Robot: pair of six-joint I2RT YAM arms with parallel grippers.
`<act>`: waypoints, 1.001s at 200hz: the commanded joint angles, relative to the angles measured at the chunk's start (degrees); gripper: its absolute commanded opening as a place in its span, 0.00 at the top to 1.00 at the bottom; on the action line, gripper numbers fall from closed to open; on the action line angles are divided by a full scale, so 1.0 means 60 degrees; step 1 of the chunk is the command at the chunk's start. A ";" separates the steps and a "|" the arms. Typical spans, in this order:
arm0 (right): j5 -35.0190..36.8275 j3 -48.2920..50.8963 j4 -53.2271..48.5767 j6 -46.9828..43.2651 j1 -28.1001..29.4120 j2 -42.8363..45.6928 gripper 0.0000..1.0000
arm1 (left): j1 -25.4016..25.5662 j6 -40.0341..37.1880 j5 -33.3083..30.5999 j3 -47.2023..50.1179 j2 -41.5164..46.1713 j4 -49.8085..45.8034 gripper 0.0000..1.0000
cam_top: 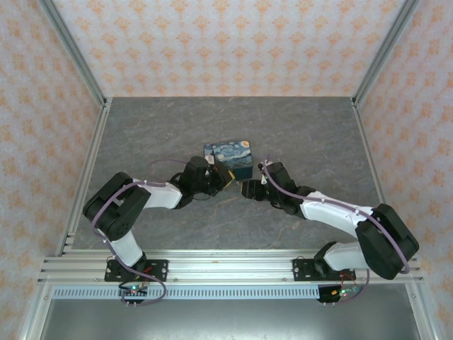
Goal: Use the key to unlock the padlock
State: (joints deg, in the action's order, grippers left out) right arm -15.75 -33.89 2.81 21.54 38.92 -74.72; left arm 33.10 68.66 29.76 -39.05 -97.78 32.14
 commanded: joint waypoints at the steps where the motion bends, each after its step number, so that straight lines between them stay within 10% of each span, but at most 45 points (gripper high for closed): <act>1: 0.1225 -0.0135 -0.0153 -0.1422 0.0240 0.0202 0.50 | -0.0040 -0.0260 0.0567 -0.0394 0.0218 -0.0654 1.00; 200: 0.1832 -0.1973 -0.1033 -0.3685 0.1164 -0.2006 0.54 | -0.0053 -0.0296 0.0988 -0.0733 0.0243 -0.1006 1.00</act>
State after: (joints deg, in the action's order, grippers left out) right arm -7.90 -43.13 -1.19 1.76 45.08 -84.93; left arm 32.95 67.37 33.04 -41.65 -97.76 26.35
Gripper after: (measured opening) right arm 0.462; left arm 0.081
